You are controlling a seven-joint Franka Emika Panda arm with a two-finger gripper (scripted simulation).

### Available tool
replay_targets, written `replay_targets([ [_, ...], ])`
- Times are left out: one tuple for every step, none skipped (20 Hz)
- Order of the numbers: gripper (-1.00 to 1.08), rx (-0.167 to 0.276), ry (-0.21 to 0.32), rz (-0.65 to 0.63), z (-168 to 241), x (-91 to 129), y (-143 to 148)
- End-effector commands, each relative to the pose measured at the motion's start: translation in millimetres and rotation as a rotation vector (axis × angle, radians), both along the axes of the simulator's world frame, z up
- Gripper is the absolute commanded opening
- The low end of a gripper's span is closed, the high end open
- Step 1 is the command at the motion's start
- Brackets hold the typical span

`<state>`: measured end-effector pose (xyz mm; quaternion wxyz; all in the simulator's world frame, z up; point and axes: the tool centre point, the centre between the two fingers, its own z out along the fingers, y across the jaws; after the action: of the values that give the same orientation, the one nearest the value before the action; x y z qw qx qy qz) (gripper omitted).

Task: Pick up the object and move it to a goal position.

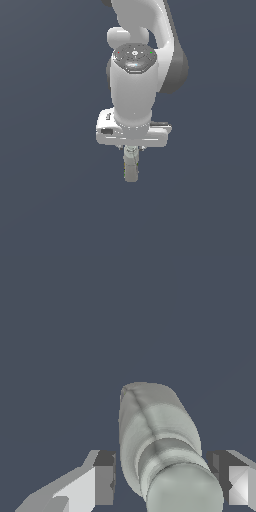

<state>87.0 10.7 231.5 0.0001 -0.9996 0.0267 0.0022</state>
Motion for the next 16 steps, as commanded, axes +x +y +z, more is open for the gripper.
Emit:
replay_targets([
  [-1.00,0.000,-0.009,0.002,10,0,-3],
  [-1.00,0.000,-0.010,0.004,14,-2,-5],
  [-1.00,0.000,-0.012,0.006,19,-3,-7],
  [-1.00,0.000,-0.013,0.008,24,-4,-10],
  [-1.00,0.000,-0.015,0.010,30,-6,-13],
  [-1.00,0.001,-0.018,0.013,37,-8,-16],
  [-1.00,0.001,-0.020,0.016,44,-10,-19],
  [-1.00,0.001,-0.023,0.020,52,-13,-23],
  [-1.00,0.001,-0.026,0.024,61,-15,-27],
  [-1.00,0.002,-0.029,0.028,71,-18,-32],
  [-1.00,0.002,-0.032,0.032,82,-21,-37],
  [-1.00,0.002,-0.036,0.037,93,-25,-42],
  [-1.00,0.002,-0.040,0.042,104,-28,-47],
  [-1.00,0.003,-0.043,0.047,114,-31,-52],
  [-1.00,0.003,-0.047,0.051,125,-34,-57],
  [-1.00,0.003,-0.050,0.056,136,-38,-62],
])
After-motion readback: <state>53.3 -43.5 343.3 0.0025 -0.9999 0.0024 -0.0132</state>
